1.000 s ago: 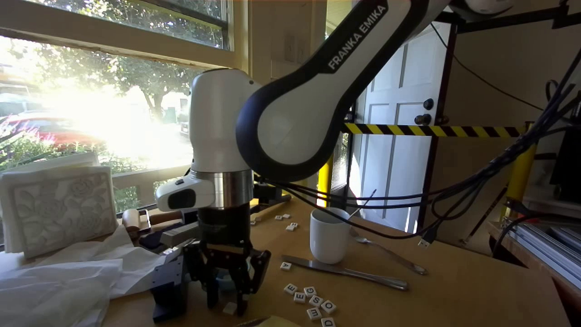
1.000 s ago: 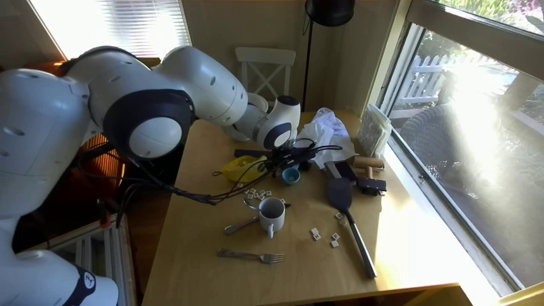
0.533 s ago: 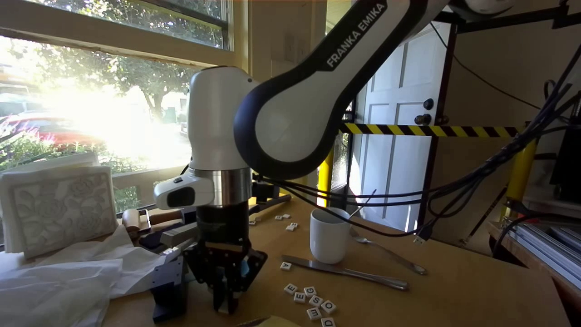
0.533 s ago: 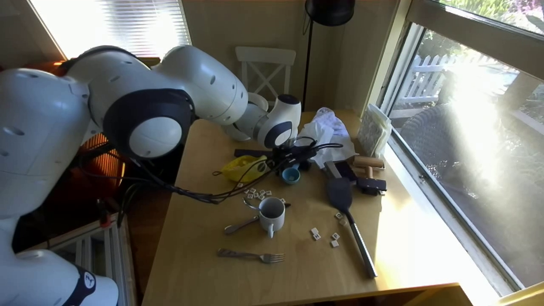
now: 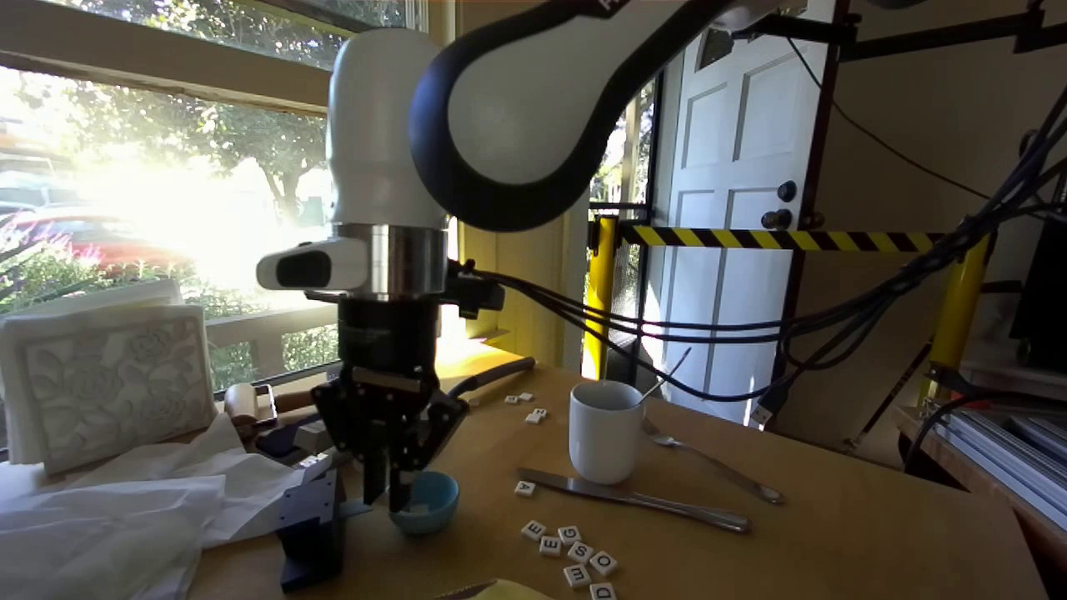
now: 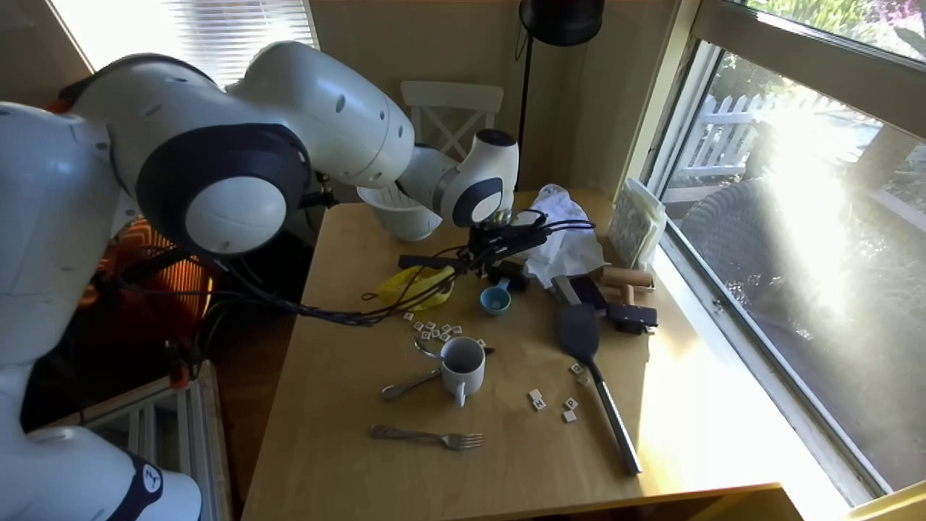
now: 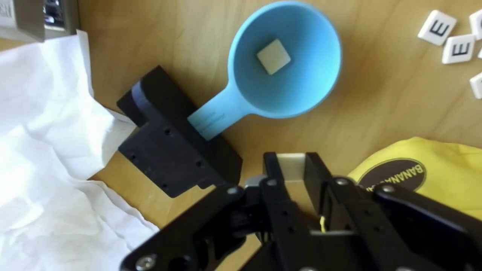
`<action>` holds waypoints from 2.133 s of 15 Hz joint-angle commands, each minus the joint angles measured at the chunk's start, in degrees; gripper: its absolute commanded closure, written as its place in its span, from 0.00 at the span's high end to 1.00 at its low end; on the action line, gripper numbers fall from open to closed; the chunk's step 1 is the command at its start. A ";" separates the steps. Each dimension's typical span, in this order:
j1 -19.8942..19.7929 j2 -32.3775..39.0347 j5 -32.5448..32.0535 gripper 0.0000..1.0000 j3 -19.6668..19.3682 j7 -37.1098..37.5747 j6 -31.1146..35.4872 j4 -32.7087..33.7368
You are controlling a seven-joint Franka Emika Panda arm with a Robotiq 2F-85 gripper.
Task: Put the blocks inside the blue cup
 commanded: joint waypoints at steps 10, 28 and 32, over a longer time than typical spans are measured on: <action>-1.11 -0.38 2.15 0.47 -2.80 9.51 -9.74 0.81; -2.83 -6.39 8.22 1.00 -2.94 25.37 -8.16 -7.44; -3.83 -8.66 11.52 1.00 -1.69 28.02 -6.51 -11.27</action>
